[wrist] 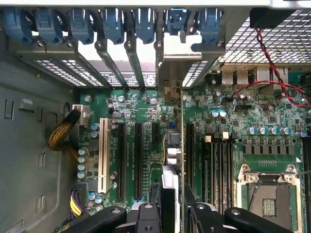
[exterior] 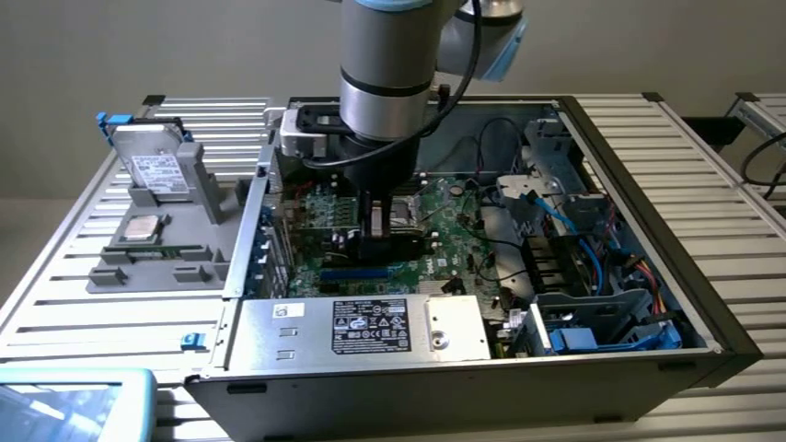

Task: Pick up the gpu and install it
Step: 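Insert the gpu into the slot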

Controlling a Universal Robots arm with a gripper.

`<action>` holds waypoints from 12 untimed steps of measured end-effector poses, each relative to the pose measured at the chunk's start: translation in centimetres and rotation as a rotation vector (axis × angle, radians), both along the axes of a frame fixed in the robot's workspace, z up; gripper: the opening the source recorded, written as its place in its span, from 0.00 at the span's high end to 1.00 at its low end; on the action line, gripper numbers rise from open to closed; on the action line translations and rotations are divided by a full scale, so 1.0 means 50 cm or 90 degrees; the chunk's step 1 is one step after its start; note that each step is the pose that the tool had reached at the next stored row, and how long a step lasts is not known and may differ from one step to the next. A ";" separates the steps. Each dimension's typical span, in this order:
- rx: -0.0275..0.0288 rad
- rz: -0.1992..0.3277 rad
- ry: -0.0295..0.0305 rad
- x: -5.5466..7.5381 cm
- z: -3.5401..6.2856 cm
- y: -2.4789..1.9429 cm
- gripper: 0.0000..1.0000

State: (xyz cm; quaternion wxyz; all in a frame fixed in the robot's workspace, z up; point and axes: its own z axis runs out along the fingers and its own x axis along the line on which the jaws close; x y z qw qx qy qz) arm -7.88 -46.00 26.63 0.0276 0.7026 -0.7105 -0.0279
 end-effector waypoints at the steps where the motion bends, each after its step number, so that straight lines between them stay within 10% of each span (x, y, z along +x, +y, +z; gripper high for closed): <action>1: 0.0000 0.000 0.0000 -0.003 -0.001 0.0000 0.72; 12: 0.0009 0.000 0.0000 -0.012 -0.016 -0.0006 0.72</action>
